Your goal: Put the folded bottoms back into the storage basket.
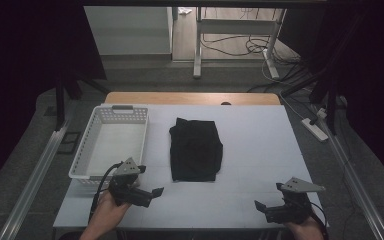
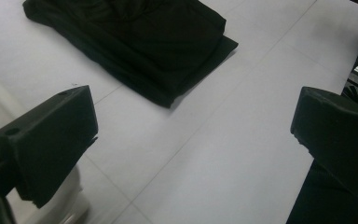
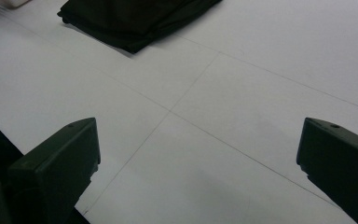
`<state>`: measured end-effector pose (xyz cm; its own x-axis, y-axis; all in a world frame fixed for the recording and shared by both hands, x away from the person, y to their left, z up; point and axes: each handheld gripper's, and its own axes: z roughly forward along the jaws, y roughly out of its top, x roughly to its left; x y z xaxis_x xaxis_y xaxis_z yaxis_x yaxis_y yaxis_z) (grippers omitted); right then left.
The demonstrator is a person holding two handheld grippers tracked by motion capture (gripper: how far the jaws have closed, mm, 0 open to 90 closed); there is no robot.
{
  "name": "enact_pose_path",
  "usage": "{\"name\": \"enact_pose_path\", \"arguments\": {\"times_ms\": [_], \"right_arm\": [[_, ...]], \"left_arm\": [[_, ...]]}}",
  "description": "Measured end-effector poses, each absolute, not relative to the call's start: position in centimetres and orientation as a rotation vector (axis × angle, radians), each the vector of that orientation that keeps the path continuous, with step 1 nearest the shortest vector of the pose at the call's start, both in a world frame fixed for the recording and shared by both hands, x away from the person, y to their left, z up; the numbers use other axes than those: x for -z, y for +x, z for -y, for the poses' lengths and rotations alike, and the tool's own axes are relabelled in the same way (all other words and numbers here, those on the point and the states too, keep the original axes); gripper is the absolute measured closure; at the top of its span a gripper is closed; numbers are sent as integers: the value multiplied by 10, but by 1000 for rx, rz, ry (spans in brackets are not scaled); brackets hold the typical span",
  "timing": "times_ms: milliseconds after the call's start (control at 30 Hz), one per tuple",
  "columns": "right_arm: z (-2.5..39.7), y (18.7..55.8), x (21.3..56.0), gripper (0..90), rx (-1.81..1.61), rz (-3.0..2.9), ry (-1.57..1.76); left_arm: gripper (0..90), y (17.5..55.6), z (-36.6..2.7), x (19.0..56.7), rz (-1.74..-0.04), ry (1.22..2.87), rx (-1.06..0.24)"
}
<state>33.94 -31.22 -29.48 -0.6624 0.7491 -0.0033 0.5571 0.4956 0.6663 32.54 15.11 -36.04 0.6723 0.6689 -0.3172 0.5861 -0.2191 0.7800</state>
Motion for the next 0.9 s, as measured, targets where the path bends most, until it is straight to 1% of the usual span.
{"name": "enact_pose_path", "arguments": {"times_ms": [567, 733, 900], "right_arm": [[312, 339, 295, 0, -933, -2454, 1096], [312, 339, 295, 0, -932, -2455, 1096], [312, 339, 295, 0, -932, -2457, 1093]], "left_arm": [[2, 343, -126, 362, -947, 1902, -84], [0, 350, -121, 364, -923, 1889, -49], [0, 359, -114, 366, -924, 1905, -54]]}}
